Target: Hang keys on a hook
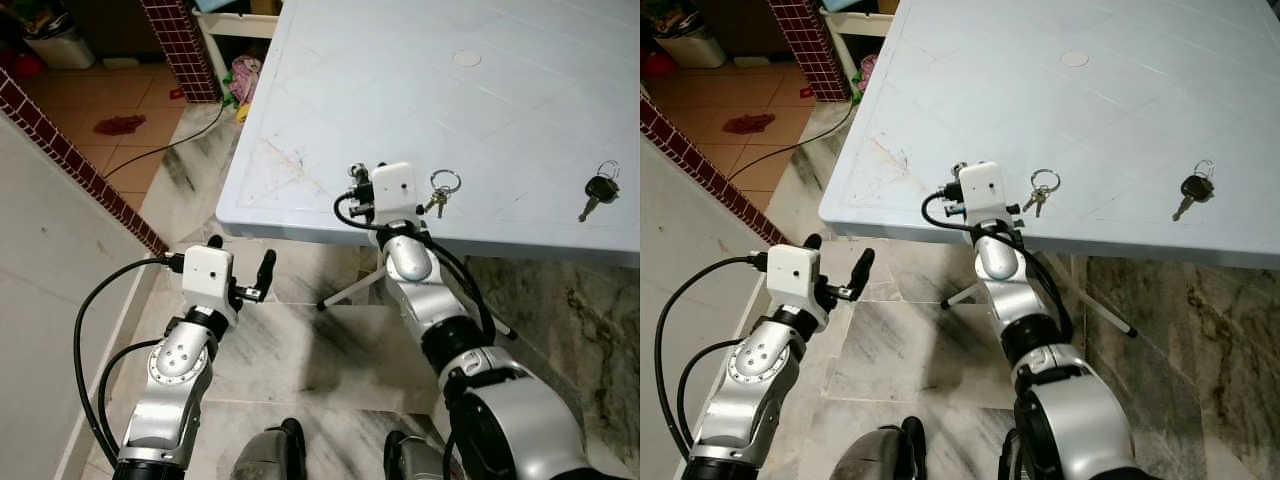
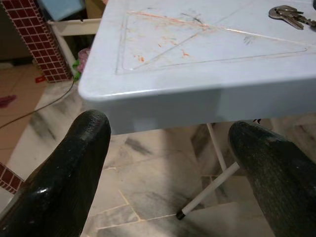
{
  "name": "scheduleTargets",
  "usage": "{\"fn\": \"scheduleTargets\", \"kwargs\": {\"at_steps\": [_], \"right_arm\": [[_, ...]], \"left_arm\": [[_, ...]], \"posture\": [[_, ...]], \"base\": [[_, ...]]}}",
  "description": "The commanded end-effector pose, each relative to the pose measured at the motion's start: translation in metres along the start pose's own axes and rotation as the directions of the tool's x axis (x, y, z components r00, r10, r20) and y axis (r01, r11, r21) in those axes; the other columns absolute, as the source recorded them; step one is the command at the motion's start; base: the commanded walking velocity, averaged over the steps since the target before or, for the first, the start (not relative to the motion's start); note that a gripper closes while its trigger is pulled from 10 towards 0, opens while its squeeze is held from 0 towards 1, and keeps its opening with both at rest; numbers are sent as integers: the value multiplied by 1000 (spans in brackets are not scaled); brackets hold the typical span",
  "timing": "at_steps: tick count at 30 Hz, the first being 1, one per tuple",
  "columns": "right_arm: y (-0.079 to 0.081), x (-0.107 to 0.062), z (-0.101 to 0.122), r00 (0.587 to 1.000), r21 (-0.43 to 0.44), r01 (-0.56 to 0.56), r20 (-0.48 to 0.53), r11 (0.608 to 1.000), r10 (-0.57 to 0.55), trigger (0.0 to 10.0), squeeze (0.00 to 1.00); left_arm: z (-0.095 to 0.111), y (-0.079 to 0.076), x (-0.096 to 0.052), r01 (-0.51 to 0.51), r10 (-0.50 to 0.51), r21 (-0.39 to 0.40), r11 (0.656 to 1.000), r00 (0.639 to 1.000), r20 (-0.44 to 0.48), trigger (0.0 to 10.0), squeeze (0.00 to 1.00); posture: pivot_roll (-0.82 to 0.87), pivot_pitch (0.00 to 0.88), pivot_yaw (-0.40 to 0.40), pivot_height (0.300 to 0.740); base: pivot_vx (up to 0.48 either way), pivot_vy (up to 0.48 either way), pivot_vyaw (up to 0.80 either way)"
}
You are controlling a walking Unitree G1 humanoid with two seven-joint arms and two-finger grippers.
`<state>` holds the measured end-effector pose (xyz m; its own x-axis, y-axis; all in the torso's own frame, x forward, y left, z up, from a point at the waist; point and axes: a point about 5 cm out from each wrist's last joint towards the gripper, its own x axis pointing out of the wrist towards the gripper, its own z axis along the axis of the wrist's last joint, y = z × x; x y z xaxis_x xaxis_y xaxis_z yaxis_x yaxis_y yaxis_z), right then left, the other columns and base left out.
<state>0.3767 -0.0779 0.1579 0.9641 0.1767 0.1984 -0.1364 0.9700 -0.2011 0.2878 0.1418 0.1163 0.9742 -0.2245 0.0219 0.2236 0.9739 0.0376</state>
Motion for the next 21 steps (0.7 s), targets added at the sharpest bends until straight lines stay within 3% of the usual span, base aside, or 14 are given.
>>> {"fn": "scheduleTargets", "kwargs": {"at_steps": [1,14,21], "right_arm": [[1,-1,5,999,-14,1,34,1000,-1,10000,1000],[-6,-30,8,994,-23,42,106,999,-39,10000,1000],[-14,-49,8,992,-45,58,115,997,-52,10000,1000]], "left_arm": [[-4,3,-1,-11,11,-4,1000,1000,-9,10000,0],[29,-1,15,-3,13,-88,996,993,116,10000,0],[31,2,14,-5,18,-96,995,991,135,10000,0]], "posture": [[38,223,115,740],[-49,206,98,740],[-73,195,94,740]], "base": [[0,0,0],[0,0,0],[0,0,0]]}}
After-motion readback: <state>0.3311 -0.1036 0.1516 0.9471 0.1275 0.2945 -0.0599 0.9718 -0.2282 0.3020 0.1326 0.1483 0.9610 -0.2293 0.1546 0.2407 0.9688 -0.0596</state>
